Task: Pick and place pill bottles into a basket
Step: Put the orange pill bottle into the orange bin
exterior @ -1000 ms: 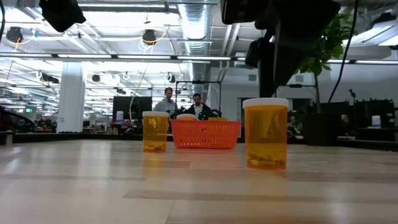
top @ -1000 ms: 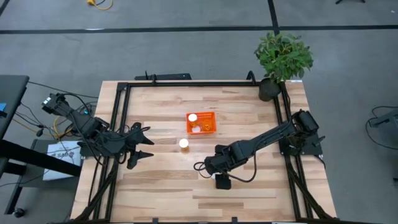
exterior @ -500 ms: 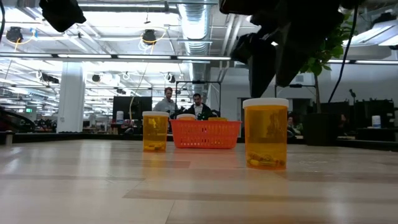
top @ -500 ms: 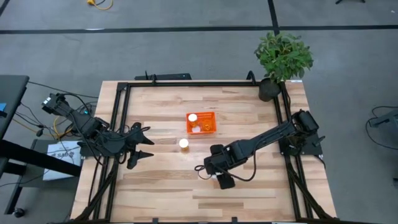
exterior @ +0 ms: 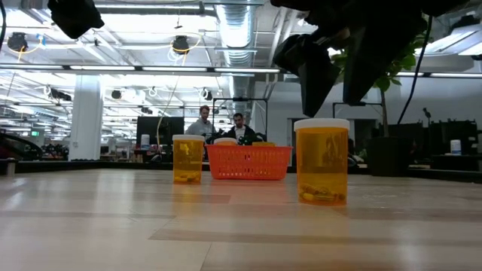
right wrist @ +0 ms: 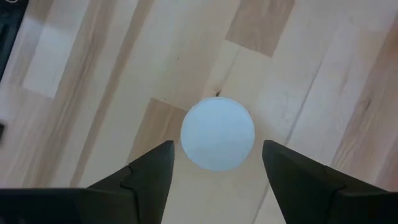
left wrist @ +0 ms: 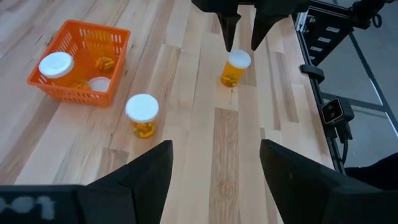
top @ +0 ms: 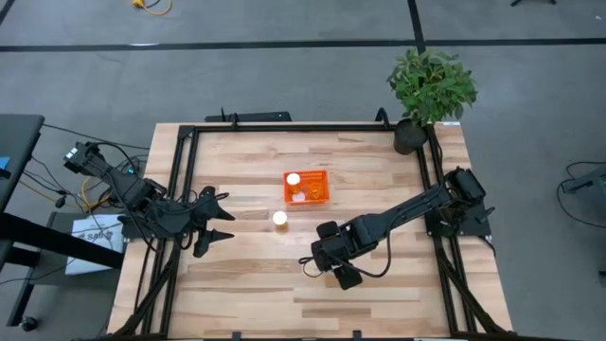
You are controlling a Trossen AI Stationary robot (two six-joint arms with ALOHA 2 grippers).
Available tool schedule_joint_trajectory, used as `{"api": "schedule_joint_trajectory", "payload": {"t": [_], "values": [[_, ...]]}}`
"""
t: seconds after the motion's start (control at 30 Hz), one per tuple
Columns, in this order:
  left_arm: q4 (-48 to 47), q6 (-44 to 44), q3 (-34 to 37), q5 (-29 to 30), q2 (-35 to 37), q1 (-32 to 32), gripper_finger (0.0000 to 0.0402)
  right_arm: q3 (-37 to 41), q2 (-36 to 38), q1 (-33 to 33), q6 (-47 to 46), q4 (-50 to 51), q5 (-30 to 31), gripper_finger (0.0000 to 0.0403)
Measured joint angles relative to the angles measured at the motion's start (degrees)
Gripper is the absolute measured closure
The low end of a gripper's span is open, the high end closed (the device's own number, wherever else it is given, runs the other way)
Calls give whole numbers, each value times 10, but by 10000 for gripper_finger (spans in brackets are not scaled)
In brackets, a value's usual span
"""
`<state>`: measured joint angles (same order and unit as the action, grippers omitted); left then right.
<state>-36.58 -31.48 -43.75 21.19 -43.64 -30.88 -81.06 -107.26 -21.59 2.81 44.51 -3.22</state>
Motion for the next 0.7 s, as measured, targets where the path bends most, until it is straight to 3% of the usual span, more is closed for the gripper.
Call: {"api": "schedule_joint_trajectory", "payload": {"t": [0.27, 0.53, 0.7], "values": [[0, 3, 0, 0, 0, 0, 170, 0, 0, 15, -24, -1, -45, 154], [0, 3, 0, 0, 0, 0, 170, 0, 0, 10, 50, -10, -27, 154], [0, 3, 0, 1, 0, 0, 170, 0, 0, 12, 42, -43, -27, 154]]}}
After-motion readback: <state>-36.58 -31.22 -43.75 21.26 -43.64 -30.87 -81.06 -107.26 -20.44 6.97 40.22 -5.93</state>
